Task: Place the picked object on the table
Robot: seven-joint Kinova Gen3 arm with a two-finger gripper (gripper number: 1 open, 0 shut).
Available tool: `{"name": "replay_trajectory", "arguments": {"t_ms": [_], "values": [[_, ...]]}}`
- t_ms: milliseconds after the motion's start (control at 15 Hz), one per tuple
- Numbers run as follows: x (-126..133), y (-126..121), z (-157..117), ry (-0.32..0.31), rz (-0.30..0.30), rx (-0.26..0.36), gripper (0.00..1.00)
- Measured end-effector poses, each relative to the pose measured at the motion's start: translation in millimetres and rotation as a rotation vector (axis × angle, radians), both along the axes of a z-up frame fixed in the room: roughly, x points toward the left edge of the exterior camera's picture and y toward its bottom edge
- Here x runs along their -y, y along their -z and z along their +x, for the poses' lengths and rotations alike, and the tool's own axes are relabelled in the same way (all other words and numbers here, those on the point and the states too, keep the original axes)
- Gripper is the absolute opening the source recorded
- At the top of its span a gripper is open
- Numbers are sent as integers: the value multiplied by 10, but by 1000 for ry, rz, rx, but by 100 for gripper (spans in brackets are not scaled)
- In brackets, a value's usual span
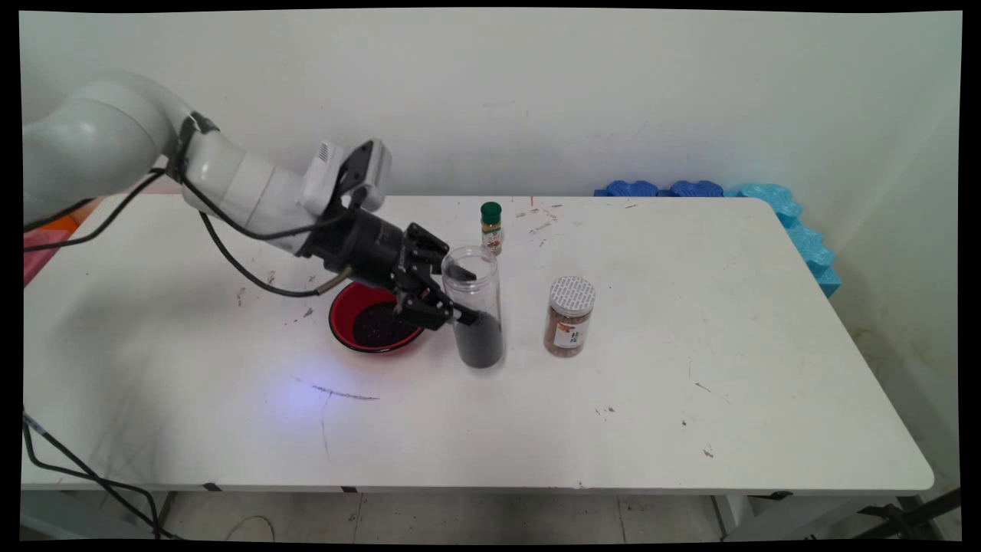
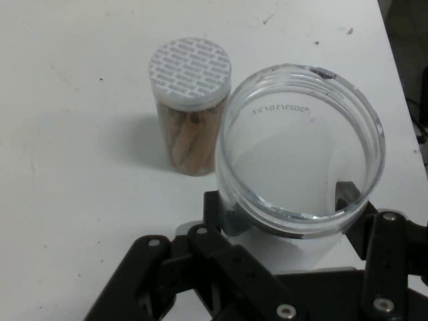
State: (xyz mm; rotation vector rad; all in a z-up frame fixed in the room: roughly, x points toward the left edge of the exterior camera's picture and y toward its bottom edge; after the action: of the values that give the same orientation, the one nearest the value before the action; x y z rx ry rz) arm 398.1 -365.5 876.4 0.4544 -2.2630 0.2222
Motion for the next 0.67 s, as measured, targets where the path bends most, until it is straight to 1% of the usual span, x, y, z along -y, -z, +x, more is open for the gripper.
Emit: {"name": "replay_trajectory", "arguments": {"t_ms": [267, 667], "values": [[-5, 115, -43, 6, -1, 17, 0], [-3, 275, -106, -9, 8, 26, 0]]}}
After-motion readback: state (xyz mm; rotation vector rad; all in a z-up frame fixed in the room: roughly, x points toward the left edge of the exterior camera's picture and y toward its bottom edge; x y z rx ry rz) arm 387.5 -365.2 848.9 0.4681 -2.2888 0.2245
